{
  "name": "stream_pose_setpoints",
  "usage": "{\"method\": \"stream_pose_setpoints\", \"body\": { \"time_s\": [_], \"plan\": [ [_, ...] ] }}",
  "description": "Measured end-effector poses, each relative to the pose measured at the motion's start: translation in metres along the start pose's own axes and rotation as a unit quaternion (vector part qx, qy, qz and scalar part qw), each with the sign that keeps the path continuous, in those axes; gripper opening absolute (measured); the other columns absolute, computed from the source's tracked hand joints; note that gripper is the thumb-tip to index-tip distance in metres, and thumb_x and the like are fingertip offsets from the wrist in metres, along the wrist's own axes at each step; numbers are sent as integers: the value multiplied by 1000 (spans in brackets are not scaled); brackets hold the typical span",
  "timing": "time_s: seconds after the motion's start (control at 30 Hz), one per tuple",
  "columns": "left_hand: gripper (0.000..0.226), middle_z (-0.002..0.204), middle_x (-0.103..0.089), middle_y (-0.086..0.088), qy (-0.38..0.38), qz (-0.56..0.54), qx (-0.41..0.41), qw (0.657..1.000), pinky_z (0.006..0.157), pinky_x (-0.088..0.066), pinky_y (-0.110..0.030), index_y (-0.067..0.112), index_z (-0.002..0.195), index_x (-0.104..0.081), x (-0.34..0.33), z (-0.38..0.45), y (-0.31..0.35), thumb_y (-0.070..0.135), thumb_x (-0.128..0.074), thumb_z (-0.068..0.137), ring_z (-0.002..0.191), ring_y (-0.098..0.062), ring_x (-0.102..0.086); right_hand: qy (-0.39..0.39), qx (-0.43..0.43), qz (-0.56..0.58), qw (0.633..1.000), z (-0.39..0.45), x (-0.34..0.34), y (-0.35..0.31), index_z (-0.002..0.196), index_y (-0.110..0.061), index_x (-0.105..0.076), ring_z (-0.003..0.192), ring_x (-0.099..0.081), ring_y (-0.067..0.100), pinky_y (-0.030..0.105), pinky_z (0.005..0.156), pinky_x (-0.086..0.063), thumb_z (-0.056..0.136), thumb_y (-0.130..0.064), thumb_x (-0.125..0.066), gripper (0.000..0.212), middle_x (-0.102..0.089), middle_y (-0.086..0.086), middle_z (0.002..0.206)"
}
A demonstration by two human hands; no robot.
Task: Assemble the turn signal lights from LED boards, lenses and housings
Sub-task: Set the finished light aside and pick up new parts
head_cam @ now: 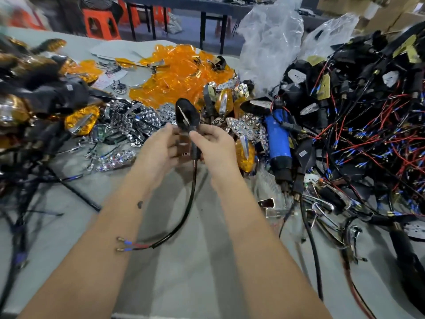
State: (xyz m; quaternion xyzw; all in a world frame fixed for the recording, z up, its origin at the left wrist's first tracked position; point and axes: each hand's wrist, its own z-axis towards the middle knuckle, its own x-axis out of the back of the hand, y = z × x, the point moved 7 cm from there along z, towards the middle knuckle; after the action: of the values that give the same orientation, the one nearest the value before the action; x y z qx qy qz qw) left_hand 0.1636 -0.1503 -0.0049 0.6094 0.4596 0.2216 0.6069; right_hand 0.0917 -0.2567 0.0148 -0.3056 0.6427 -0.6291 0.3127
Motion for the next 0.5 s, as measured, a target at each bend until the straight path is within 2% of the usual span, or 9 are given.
{"method": "stream_pose_setpoints", "body": {
  "time_s": [0.03, 0.1, 0.13, 0.2, 0.23, 0.3, 0.33, 0.4, 0.5],
  "plan": [
    [38, 95, -76, -6, 17, -26, -6, 1000, 65, -58, -33, 12, 107, -65, 0, 4, -3, 36, -35, 107, 83, -21, -73, 3, 8, -17, 1000, -2, -3, 4, 110, -10, -67, 90, -67, 17, 29, 82, -55, 89, -15, -73, 23, -70, 6, 99],
    [34, 101, -74, -9, 38, -48, -13, 998, 76, -58, -39, 9, 107, -64, -1, 11, -10, 36, -45, 104, 89, -25, -71, -15, 43, -72, 996, -6, -7, 9, 95, -17, -66, 76, -62, 15, 32, 75, -51, 85, -15, -76, 14, -66, 0, 81],
    [29, 99, -74, -10, 53, -52, -22, 997, 77, -58, -39, 10, 103, -65, -2, 13, -12, 34, -49, 102, 88, -25, -71, -29, 66, -113, 991, -6, -8, 9, 87, -21, -64, 68, -57, 11, 32, 69, -48, 84, -18, -77, 14, -61, -4, 72],
    [24, 91, -76, -8, 78, -72, -31, 994, 69, -57, -34, 11, 100, -67, -6, 15, -12, 27, -49, 102, 82, -24, -71, -50, 96, -185, 977, -5, -6, 9, 78, -29, -59, 57, -48, 6, 29, 59, -41, 83, -27, -78, 19, -53, -13, 60],
    [26, 89, -76, -8, 86, -87, -29, 992, 67, -57, -33, 9, 102, -68, -10, 15, -12, 24, -46, 102, 81, -24, -72, -53, 104, -202, 972, -4, -3, 9, 79, -32, -59, 56, -48, 3, 28, 59, -40, 83, -31, -76, 18, -53, -14, 60],
    [29, 89, -76, -9, 96, -109, -28, 989, 69, -59, -35, 7, 103, -67, -14, 15, -14, 22, -43, 102, 83, -26, -73, -51, 121, -200, 971, -2, 3, 6, 88, -36, -58, 70, -56, -2, 24, 66, -46, 87, -36, -70, 12, -59, -17, 74],
    [28, 91, -75, -11, 97, -109, -34, 989, 71, -59, -37, 7, 101, -66, -16, 15, -15, 22, -42, 104, 85, -27, -72, -41, 129, -185, 973, -2, 6, 4, 91, -37, -58, 77, -58, -3, 25, 70, -49, 89, -37, -66, 9, -62, -16, 80],
    [25, 92, -71, -13, 83, -110, -50, 989, 71, -59, -39, 7, 99, -61, -20, 13, -14, 21, -41, 105, 83, -28, -70, -2, 146, -147, 978, -1, 14, 1, 93, -40, -55, 78, -60, 1, 26, 69, -52, 89, -37, -61, 7, -62, -14, 84],
    [22, 75, -69, -4, 50, -91, -76, 992, 56, -55, -33, 9, 96, -58, -26, 6, -9, 17, -40, 106, 62, -19, -65, 59, 216, -134, 965, -5, 22, -10, 103, -44, -55, 78, -60, 5, 32, 70, -55, 93, -31, -57, 16, -55, -14, 90]
  ]
}}
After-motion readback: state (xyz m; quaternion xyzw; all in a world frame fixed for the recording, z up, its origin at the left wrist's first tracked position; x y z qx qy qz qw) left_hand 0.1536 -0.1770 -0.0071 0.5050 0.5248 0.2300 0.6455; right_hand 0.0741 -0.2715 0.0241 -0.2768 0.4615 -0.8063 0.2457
